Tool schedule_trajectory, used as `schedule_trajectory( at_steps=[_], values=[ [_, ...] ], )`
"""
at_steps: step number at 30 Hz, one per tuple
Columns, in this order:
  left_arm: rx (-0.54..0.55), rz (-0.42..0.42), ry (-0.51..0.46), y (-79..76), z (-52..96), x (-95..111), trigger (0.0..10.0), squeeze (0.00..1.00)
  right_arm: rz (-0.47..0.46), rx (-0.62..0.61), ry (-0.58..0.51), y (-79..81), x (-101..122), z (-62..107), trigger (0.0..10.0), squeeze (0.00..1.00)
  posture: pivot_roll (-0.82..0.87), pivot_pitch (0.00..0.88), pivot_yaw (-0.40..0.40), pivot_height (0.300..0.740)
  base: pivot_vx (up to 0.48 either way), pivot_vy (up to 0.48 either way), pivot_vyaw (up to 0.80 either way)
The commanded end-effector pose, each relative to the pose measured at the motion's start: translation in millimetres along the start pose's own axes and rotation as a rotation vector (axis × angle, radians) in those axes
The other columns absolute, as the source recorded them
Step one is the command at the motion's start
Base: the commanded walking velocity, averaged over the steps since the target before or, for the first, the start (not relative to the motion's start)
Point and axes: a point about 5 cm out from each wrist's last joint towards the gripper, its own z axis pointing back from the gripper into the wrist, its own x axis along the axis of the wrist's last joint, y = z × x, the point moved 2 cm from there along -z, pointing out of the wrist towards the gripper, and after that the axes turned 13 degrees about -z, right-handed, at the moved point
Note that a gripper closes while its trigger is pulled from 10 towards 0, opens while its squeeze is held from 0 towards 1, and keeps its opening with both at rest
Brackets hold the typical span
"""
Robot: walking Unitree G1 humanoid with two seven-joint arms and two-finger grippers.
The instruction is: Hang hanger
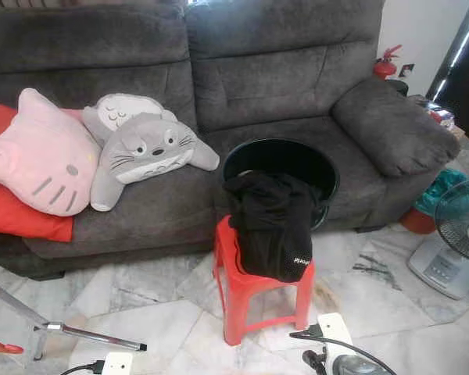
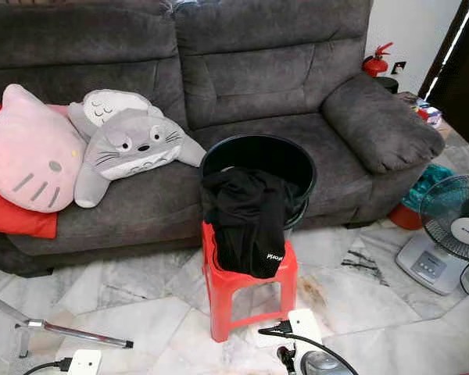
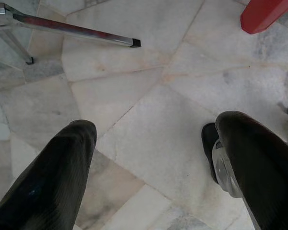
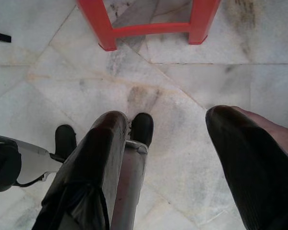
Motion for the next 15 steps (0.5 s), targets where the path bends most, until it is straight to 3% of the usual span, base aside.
schedule_trajectory(
  at_steps=[1,15],
  values=[
    [-0.001,-0.017,0.019,-1.0,0.6,-4.1,10.0,0.0,0.006,0.002,-0.008,-0.3,0.2,0.1,10.0,0.0,-0.09,0.0,0.059,0.74,0.0,0.0,0.0],
    [-0.009,-0.028,0.025,-1.9,1.1,-6.3,10.0,0.0,0.013,-0.016,-0.005,-1.7,-3.7,0.1,10.0,0.0,-0.1,0.0,0.069,0.74,0.0,0.0,0.0]
  ],
)
